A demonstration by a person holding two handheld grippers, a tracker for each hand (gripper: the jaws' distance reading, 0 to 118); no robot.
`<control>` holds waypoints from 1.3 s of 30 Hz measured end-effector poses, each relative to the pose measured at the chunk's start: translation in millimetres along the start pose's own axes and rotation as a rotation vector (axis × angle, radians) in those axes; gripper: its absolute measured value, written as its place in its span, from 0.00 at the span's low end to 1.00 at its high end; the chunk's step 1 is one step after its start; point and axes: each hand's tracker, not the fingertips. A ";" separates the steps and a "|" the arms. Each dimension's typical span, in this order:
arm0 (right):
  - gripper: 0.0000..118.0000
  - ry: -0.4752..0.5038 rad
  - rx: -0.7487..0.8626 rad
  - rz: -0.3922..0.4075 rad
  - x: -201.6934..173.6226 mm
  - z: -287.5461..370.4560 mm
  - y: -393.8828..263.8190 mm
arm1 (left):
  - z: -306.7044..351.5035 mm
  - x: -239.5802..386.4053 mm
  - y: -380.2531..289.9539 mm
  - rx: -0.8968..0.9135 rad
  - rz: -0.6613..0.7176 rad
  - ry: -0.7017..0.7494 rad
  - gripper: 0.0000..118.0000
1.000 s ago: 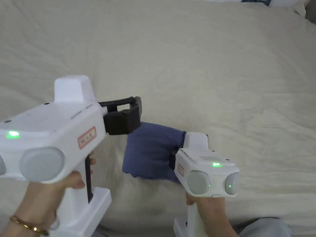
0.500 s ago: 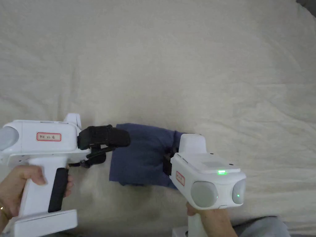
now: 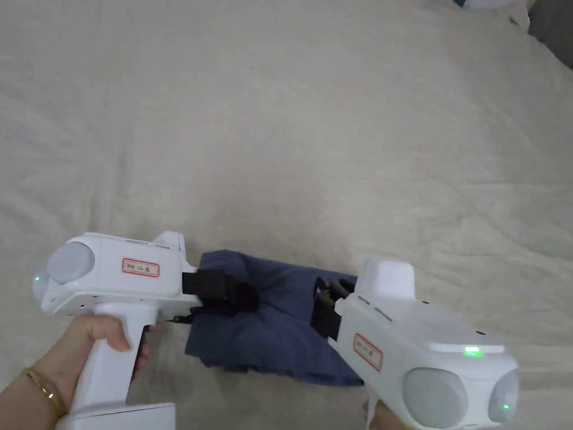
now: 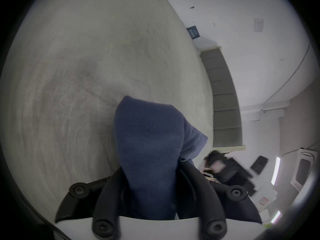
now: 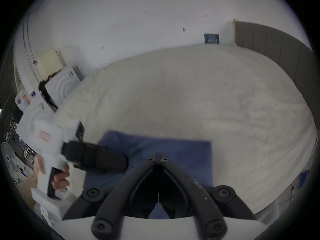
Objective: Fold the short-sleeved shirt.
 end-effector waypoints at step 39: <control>0.01 -0.013 0.131 0.079 -49.6 52.8 41.9 | 402.1 -121.4 38.6 0.675 -0.024 1.512 0.27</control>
